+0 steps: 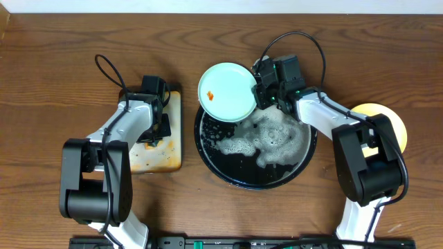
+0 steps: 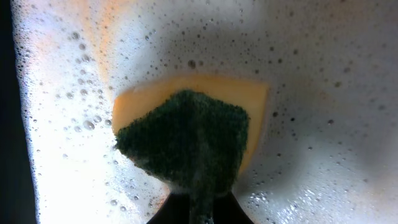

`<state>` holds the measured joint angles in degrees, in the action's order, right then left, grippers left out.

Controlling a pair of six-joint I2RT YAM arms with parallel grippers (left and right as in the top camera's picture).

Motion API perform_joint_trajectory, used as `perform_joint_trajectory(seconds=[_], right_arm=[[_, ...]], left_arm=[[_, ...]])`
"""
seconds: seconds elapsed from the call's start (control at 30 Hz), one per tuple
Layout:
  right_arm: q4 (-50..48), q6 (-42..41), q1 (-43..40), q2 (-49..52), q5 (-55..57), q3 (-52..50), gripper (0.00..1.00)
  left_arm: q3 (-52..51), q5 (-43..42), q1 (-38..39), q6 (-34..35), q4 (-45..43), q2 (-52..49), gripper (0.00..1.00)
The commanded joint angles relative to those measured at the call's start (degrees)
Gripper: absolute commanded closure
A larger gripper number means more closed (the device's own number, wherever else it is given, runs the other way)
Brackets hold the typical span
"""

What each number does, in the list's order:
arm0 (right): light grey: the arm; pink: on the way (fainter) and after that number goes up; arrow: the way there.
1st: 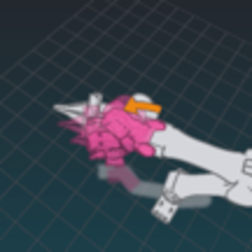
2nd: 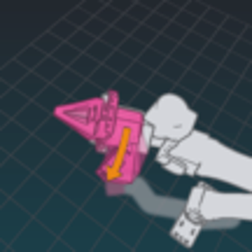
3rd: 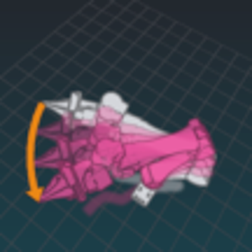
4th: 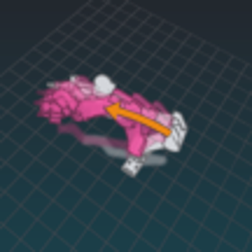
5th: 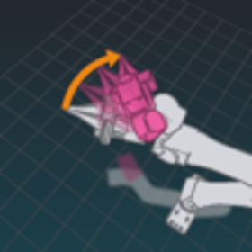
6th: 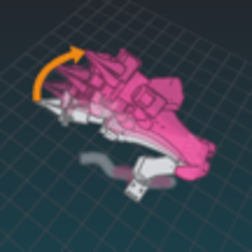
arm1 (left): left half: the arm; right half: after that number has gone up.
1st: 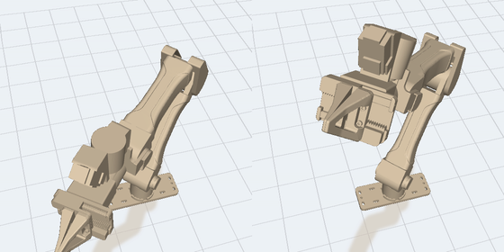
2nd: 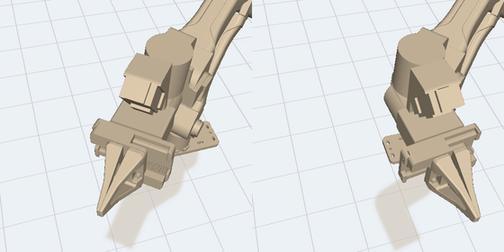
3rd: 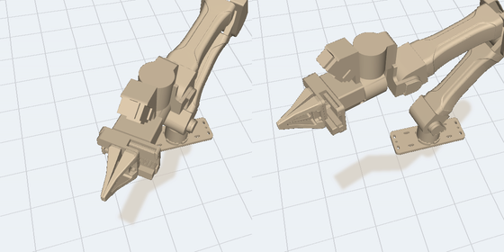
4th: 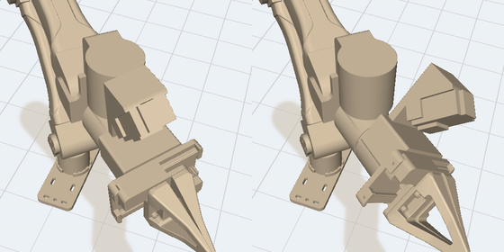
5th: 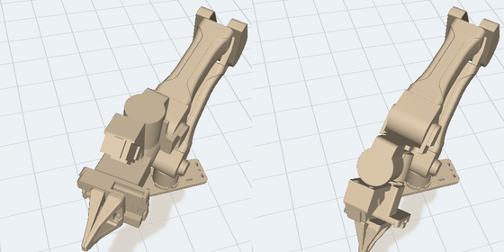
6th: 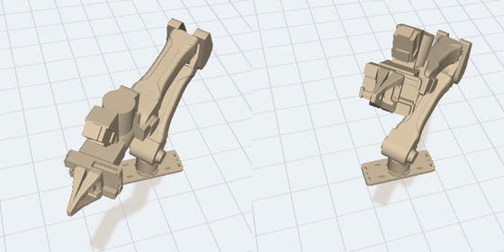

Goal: Clean dirty plates on tray and stack at the side
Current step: 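Grip the rim of the sauce-stained pale green plate with the right gripper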

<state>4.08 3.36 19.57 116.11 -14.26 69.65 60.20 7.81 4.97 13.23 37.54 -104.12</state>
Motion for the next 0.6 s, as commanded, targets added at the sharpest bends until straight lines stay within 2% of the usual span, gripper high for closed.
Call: perform_joint_trajectory(seconds=[0.0,0.07,0.2,0.4,0.53,0.57], right_arm=[[0.94,-0.11,0.66,1.09,1.86,0.31,0.93],[1.75,-0.11,0.66,1.22,1.86,0.31,0.99],[3.13,-2.91,0.59,-0.02,3.19,0.33,0.99],[9.90,-7.17,0.61,-7.67,9.68,0.33,0.99],[9.77,-3.19,0.96,-9.94,2.29,0.33,0.99],[9.57,-1.49,1.09,-9.92,0.00,0.33,0.92]], left_arm=[[-0.26,-2.08,-0.20,-0.76,1.20,-1.44,0.92],[-0.26,-2.08,-0.20,-0.74,1.20,-1.44,0.92],[-0.26,-2.08,-0.20,-0.76,1.31,-1.44,0.92],[-0.26,-2.08,-0.20,-0.74,1.38,-1.44,0.92],[-0.26,-2.08,-0.20,-0.74,1.36,-1.44,0.92],[-0.26,-2.08,-0.20,-0.74,1.31,-1.44,0.92]])
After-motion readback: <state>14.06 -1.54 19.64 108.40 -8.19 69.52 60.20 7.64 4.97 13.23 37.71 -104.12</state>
